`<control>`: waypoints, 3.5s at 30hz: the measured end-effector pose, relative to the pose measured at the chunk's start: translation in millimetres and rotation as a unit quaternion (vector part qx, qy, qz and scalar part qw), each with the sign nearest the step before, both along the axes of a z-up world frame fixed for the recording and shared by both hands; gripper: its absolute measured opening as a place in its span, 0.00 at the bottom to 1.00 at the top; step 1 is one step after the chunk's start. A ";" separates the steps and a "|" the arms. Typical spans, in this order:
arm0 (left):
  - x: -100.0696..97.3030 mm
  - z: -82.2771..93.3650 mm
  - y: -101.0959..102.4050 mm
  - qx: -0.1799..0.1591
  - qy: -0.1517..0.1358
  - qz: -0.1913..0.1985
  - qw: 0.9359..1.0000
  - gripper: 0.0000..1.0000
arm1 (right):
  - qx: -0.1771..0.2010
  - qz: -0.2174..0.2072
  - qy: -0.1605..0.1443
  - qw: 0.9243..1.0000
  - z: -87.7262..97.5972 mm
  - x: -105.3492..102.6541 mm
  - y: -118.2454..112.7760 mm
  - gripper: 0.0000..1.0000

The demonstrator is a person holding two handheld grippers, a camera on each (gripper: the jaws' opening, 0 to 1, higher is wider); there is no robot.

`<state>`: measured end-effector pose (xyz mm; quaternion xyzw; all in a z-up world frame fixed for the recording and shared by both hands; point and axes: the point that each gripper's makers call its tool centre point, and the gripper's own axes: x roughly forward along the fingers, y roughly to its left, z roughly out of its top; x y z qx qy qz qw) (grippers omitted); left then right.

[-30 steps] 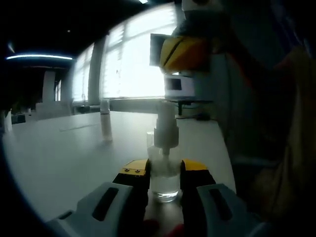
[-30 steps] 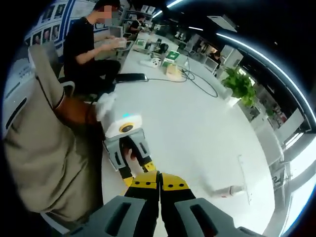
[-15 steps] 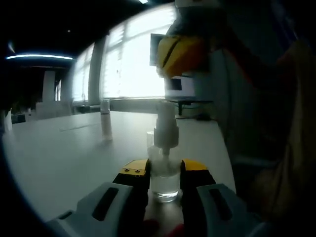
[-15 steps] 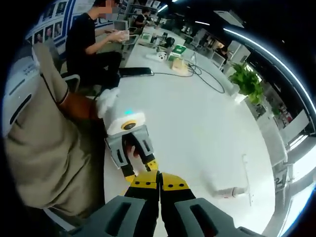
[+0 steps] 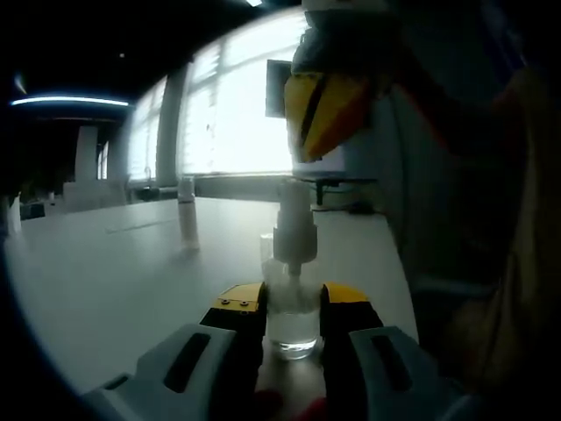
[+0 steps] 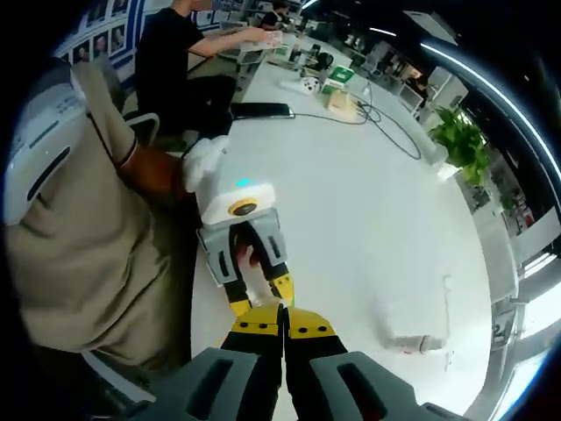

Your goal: Clamp pump bottle remove cover press pump head put on cover

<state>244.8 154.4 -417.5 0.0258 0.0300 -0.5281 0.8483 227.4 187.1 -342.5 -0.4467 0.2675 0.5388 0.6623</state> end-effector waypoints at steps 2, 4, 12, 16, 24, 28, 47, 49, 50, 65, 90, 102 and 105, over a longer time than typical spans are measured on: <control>0.6 -0.1 0.4 0.000 -0.001 0.000 1.000 0.15 | -0.005 0.001 0.002 1.000 -1.3 1.0 -0.7 0.00; 0.5 0.0 0.0 0.001 -0.002 0.000 1.000 0.15 | -0.009 0.000 0.003 1.000 -2.0 3.2 -1.1 0.00; 0.3 0.7 -1.0 0.001 -0.002 -0.001 1.000 0.15 | -0.026 0.002 0.014 1.000 -8.3 3.5 -3.5 0.00; 0.0 0.7 -1.3 0.001 -0.002 -0.001 1.000 0.15 | -0.028 0.001 0.015 0.999 -9.2 5.1 -3.5 0.00; 0.1 0.8 -2.0 0.001 -0.002 -0.002 1.000 0.15 | -0.049 0.012 0.019 0.999 -10.4 5.6 -5.8 0.00; 0.0 0.7 -1.9 0.000 -0.001 -0.003 1.000 0.15 | -0.062 0.020 0.013 0.998 -10.9 4.8 -5.0 0.00; -3.7 0.8 -3.9 0.001 -0.002 -0.005 1.000 0.15 | -0.104 0.039 0.011 0.994 -11.5 3.5 -4.1 0.00; -3.7 0.7 -4.1 0.001 -0.002 -0.005 1.000 0.15 | -0.106 0.039 0.013 0.994 -11.6 3.5 -4.2 0.00; -3.8 0.7 -4.1 0.001 -0.003 -0.005 1.000 0.15 | -0.107 0.040 0.014 0.993 -11.7 3.7 -4.1 0.00; -1.7 -0.3 -3.5 0.002 -0.004 -0.006 1.000 0.15 | -0.135 0.054 0.055 0.988 -14.5 4.3 -3.0 0.00; -3.9 0.2 -3.4 0.001 -0.002 -0.007 1.000 0.15 | -0.185 0.076 0.095 0.975 -18.3 1.0 -3.4 0.00; -2.5 0.3 -3.5 0.002 -0.002 -0.006 1.000 0.15 | -0.201 0.056 0.078 0.975 -19.3 -1.0 -4.9 0.00; -2.0 0.2 -3.9 0.002 -0.003 -0.006 1.000 0.15 | -0.216 0.051 0.086 0.971 -19.6 1.6 -4.8 0.00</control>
